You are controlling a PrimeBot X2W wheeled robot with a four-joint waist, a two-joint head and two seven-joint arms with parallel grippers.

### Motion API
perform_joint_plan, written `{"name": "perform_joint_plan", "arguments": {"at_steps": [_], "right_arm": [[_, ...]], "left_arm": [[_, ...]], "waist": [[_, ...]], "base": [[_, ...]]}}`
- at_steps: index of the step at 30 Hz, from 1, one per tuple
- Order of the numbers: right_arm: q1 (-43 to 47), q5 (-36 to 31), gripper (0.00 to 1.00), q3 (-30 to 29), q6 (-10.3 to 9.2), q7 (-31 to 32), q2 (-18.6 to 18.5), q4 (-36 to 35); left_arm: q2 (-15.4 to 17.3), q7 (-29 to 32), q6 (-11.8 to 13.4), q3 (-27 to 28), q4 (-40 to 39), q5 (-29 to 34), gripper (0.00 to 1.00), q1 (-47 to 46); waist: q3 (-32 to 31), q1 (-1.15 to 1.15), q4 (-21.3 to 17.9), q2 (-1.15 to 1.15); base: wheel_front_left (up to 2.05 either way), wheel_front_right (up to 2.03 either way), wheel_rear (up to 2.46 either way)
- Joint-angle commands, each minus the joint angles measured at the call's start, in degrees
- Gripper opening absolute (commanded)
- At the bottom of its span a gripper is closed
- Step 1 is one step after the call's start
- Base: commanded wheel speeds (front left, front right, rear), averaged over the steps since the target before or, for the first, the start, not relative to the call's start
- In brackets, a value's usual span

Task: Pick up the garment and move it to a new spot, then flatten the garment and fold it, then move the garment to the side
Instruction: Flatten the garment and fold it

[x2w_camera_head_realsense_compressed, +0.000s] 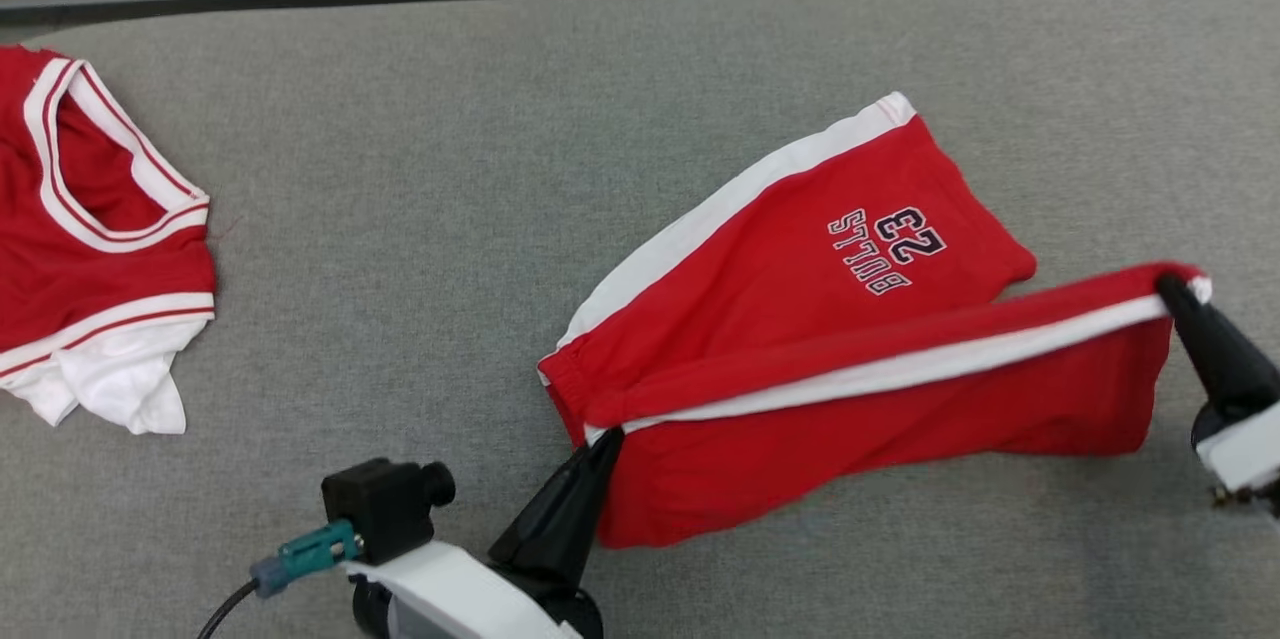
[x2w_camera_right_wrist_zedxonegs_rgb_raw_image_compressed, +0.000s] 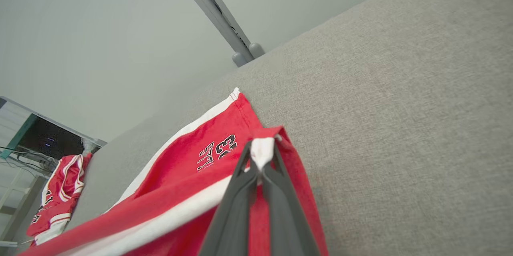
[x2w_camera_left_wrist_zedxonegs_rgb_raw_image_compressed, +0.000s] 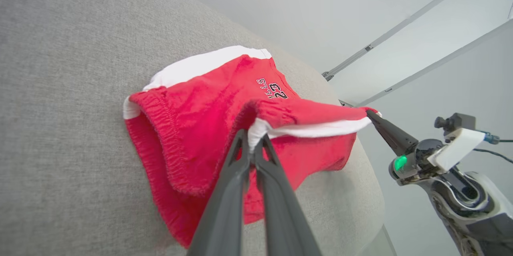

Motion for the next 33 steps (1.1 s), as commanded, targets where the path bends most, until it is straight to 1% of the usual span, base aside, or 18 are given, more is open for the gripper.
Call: {"name": "perform_joint_plan", "arguments": {"at_steps": [1,7,11,15,17,20,27,31,33], "right_arm": [[-3.9,-1.1,0.00,0.0,0.01,1.6,-1.0,1.9],[-18.1,-4.8,0.00,2.7,0.01,7.1,-3.1,9.5],[-25.1,-7.0,0.00,5.1,0.01,10.1,-4.5,13.8],[-30.7,-8.8,0.00,7.6,0.01,11.9,-5.7,16.5],[-32.8,-9.2,0.00,9.1,0.01,12.6,-6.4,17.5],[-35.3,-9.7,0.00,10.7,0.01,13.2,-7.4,18.9],[-38.2,-10.1,0.00,13.5,0.01,13.3,-8.9,21.9],[-39.0,-9.1,0.00,14.6,0.01,13.5,-9.0,22.7],[-38.5,-8.3,0.00,14.9,0.01,13.1,-9.2,22.8]], "left_arm": [[-0.7,0.6,-0.5,0.3,0.2,-0.6,0.00,-2.0],[-3.2,2.7,-1.3,0.7,2.1,-1.7,0.00,-8.4],[-5.0,3.9,-1.8,0.8,5.4,-1.8,0.00,-12.8],[-6.4,4.5,-2.3,1.3,8.6,-1.7,0.00,-16.7],[-7.1,4.6,-2.7,1.1,9.6,-1.7,0.00,-18.0],[-7.3,4.7,-3.2,1.3,11.1,-1.9,0.00,-19.4],[-8.4,5.2,-4.2,0.7,14.0,-2.6,0.00,-20.2],[-8.1,5.4,-4.6,0.2,14.0,-2.8,0.00,-19.1],[-7.9,5.3,-4.4,0.0,13.5,-2.8,0.00,-18.6]], "waist": [[3.7,0.00,2.6,0.00],[7.6,0.00,6.3,0.00],[9.7,0.00,8.5,0.00],[11.4,0.00,10.1,0.00],[12.0,0.00,10.7,0.00],[12.5,0.00,11.5,0.00],[12.4,0.00,12.6,0.00],[12.2,0.00,12.5,0.00],[11.7,0.00,12.3,0.00]], "base": [[0.00,0.00,0.00],[0.00,0.00,0.00],[0.00,0.00,0.00],[0.00,0.00,0.00],[0.00,0.00,0.00],[0.00,0.00,0.00],[0.00,0.00,0.00],[0.00,0.00,0.00],[0.00,0.00,0.00]]}}
